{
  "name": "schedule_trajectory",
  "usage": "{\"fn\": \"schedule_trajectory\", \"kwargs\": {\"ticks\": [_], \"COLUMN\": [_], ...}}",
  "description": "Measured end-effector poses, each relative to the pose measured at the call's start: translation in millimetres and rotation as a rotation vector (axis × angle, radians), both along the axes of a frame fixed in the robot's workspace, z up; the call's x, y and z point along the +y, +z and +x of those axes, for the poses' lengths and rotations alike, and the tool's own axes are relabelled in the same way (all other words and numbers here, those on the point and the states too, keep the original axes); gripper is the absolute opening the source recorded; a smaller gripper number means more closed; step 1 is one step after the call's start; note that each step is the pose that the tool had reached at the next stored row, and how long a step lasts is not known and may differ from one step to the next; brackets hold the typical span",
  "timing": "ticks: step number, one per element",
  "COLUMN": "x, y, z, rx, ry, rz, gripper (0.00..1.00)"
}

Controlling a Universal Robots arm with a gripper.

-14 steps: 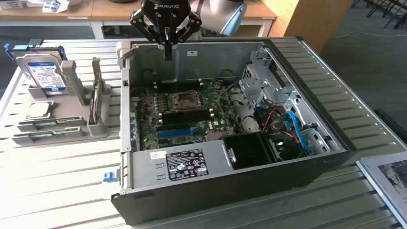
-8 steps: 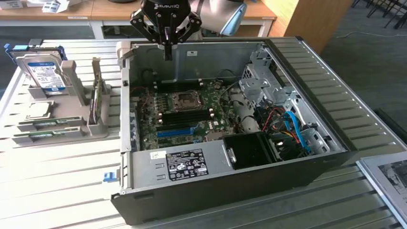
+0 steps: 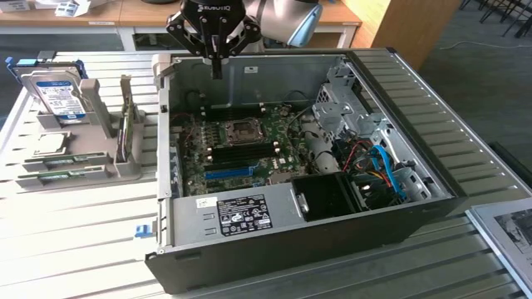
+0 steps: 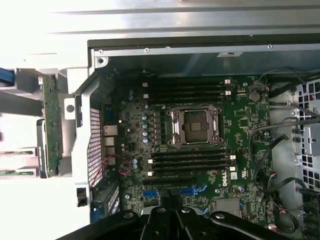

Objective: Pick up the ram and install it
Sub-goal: 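Reach for the ram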

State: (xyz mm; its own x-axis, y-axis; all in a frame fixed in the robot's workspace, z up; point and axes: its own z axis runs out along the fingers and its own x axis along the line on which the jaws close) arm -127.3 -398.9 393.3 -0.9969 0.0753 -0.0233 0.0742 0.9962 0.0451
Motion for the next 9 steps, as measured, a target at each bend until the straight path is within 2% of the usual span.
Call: {"fn": "schedule_trajectory", "kwargs": {"ticks": [9], "x": [0.0], "y": [0.1], "z": [-7.5], "rx": [0.0001], "ry": [0.0], "rz": [-0.0001], "gripper": [0.1]}}
